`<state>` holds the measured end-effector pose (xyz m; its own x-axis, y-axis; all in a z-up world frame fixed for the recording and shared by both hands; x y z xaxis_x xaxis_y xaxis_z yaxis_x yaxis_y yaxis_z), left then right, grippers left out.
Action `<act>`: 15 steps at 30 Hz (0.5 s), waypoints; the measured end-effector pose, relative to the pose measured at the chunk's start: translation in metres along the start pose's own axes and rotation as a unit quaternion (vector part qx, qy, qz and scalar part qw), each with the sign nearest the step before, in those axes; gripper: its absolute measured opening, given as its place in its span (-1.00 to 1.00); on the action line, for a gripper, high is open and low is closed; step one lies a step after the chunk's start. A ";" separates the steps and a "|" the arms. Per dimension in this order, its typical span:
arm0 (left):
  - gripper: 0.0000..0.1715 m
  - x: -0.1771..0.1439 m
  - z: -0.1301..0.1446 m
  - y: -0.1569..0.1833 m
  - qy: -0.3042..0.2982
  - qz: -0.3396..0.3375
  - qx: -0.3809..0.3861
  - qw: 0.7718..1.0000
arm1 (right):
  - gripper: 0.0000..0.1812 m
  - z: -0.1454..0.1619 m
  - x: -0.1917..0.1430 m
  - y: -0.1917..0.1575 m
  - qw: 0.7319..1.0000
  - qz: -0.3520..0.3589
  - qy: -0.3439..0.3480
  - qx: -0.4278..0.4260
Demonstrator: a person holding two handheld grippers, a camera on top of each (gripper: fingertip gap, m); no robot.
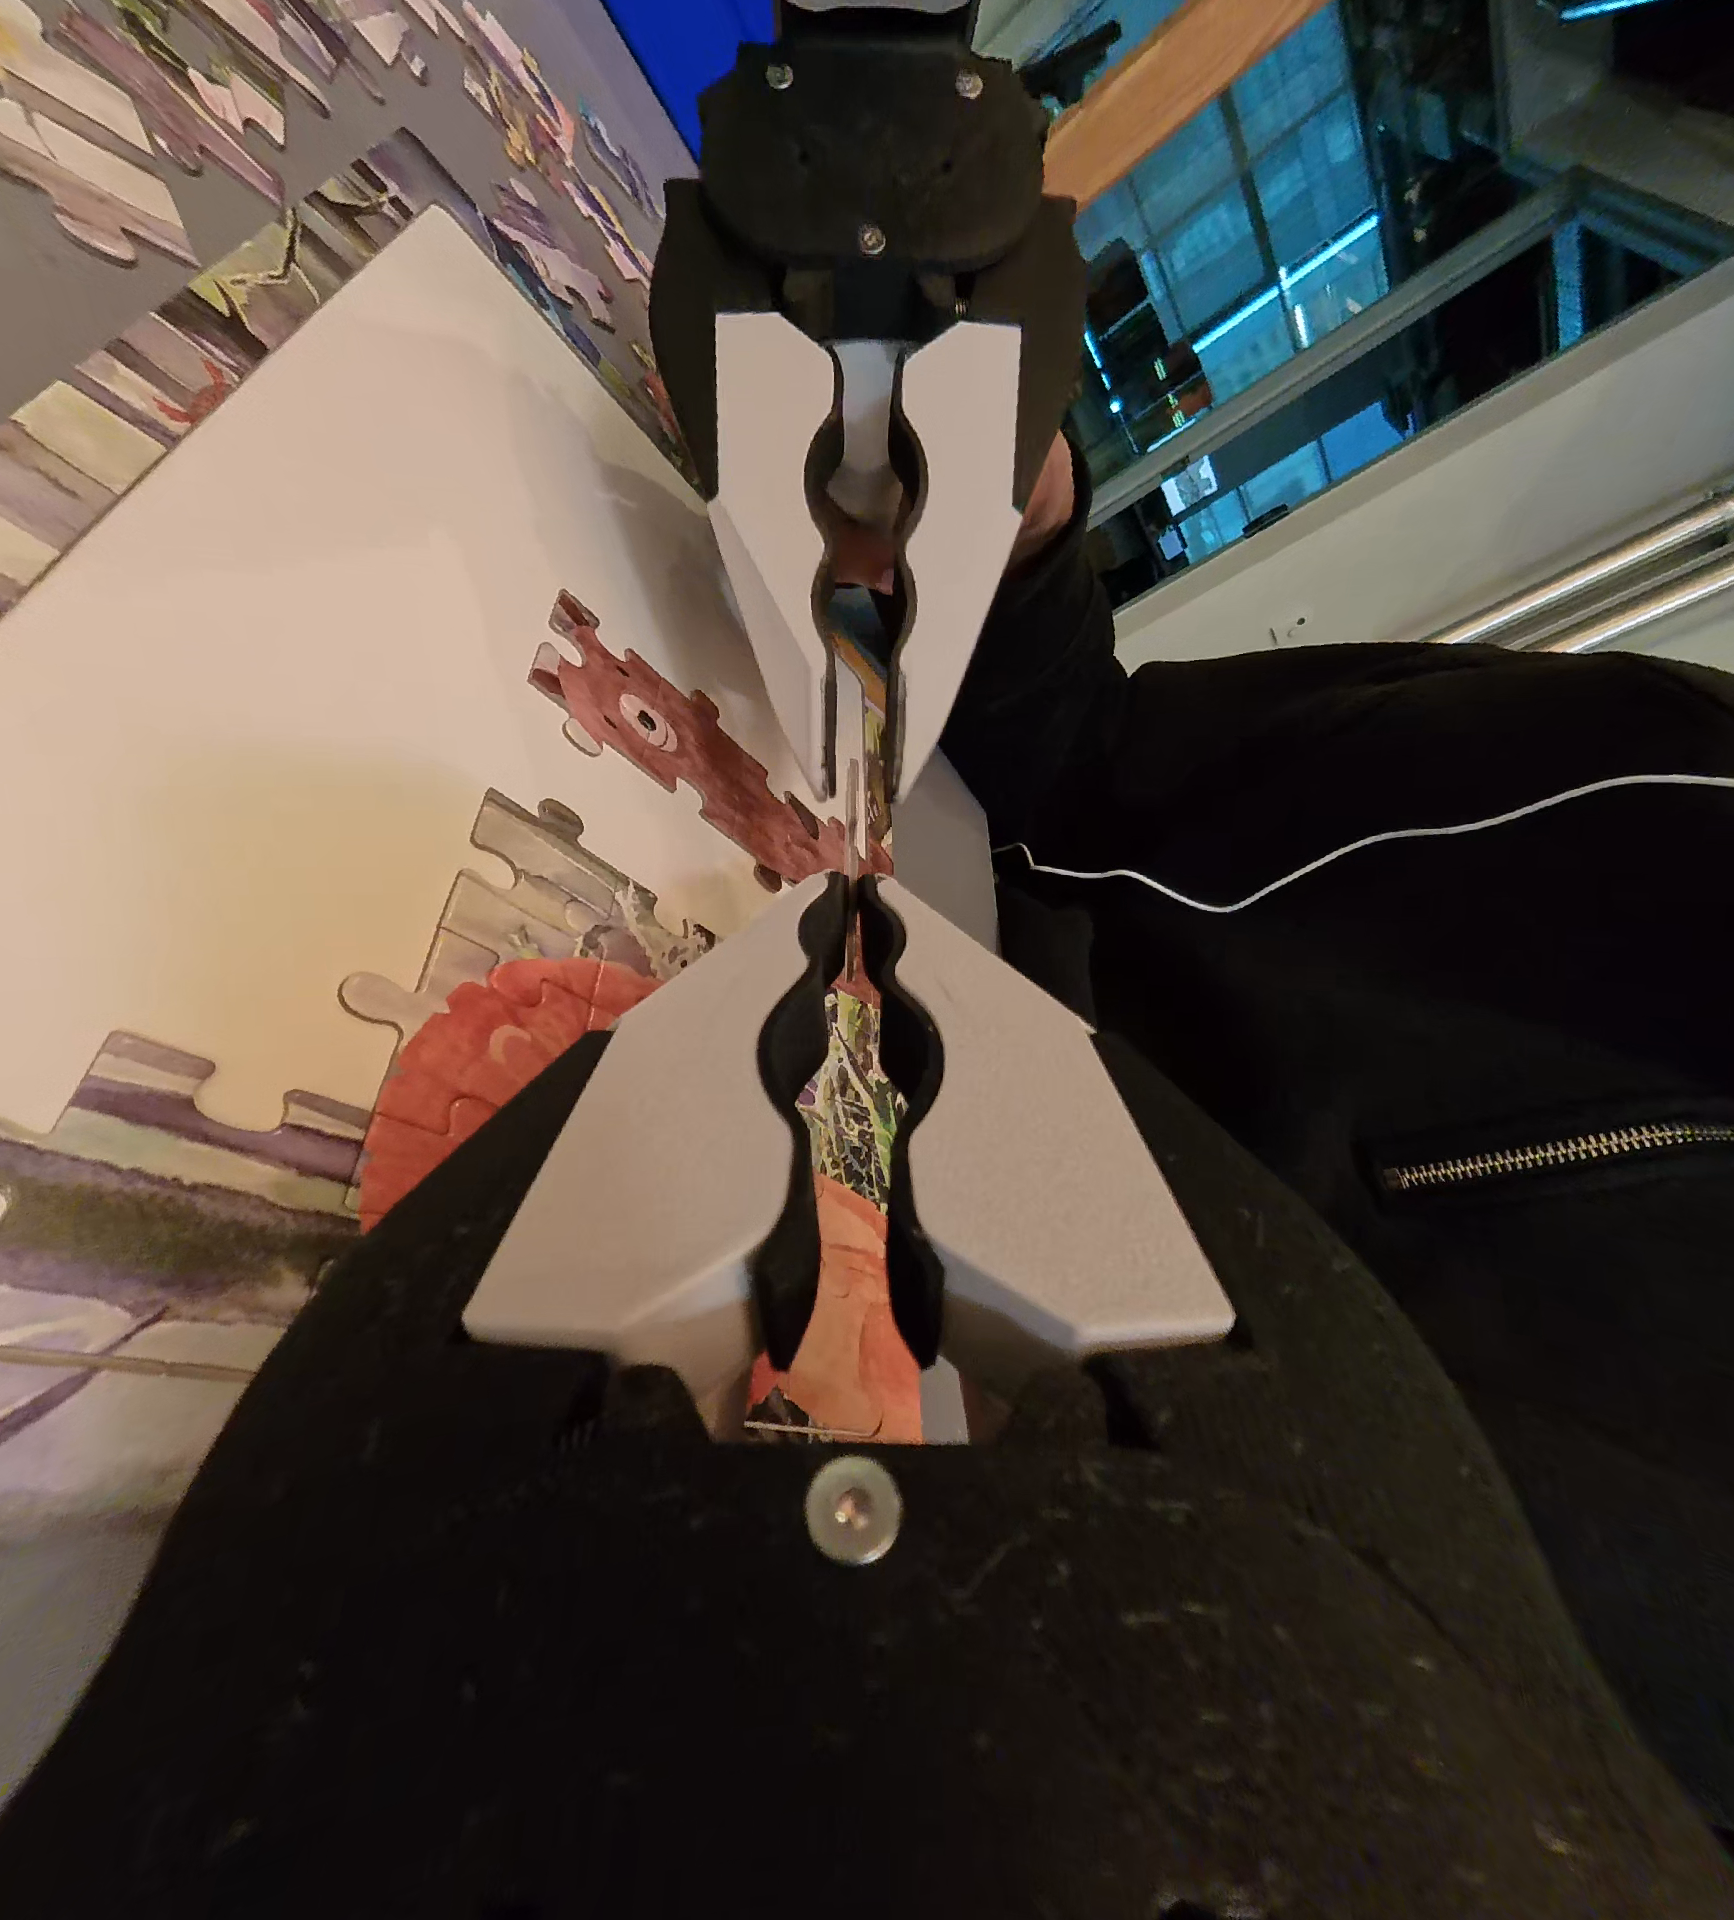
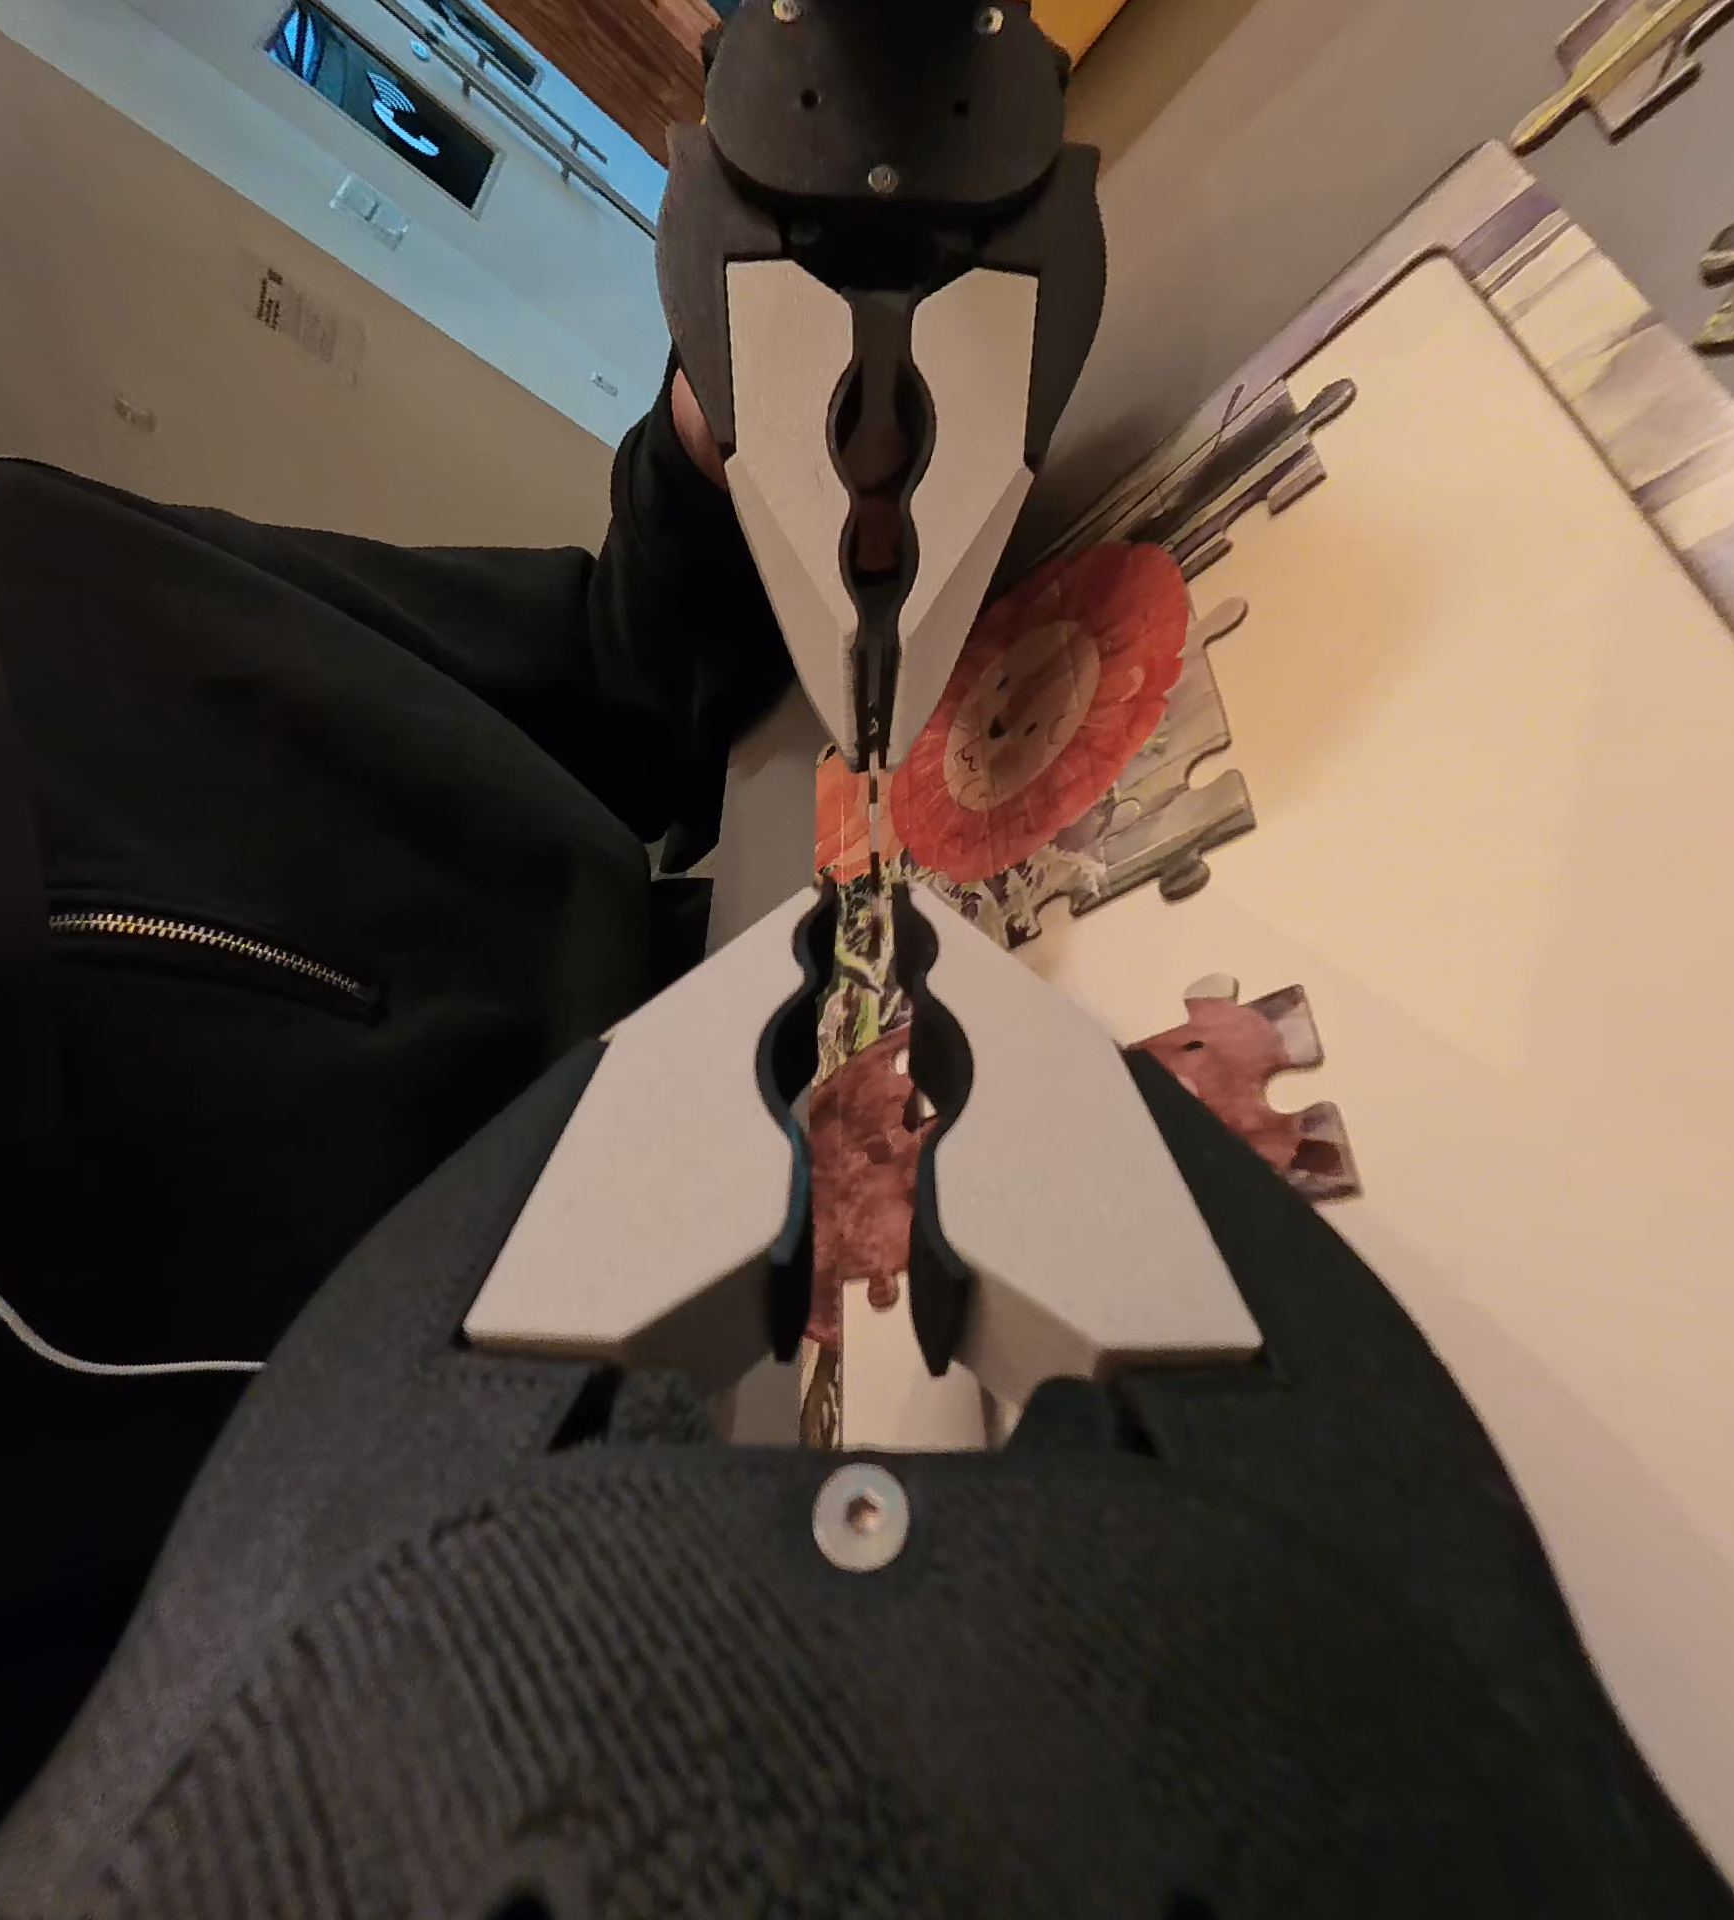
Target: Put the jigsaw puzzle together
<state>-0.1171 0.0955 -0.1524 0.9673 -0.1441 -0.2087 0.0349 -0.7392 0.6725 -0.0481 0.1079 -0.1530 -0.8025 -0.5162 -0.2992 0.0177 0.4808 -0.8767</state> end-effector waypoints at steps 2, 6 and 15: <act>-1.00 0.000 0.000 0.000 0.000 0.000 0.000 1.000 | -0.94 0.002 0.002 0.001 1.000 0.002 -0.006 0.000; -1.00 0.001 0.000 -0.001 -0.001 -0.006 0.001 1.000 | -1.00 0.004 0.003 0.003 1.000 0.009 -0.011 0.006; -0.85 -0.008 -0.006 -0.013 0.019 -0.062 0.018 0.998 | -1.00 0.013 -0.013 0.026 0.995 0.074 0.018 0.066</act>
<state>-0.1242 0.1102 -0.1553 0.9648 -0.0253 -0.2618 0.1472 -0.7729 0.6172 -0.0290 0.1179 -0.1769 -0.8060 -0.4193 -0.4178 0.2142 0.4514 -0.8662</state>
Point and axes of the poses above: each gripper's, where its closed fingertips meet, x out along the fingers, z out of its underside, y = z × x across the jaws, the point moved 3 cm from there along -x, back along the fingers, and after that the axes turned 12 degrees about x, right-handed, at the moved point
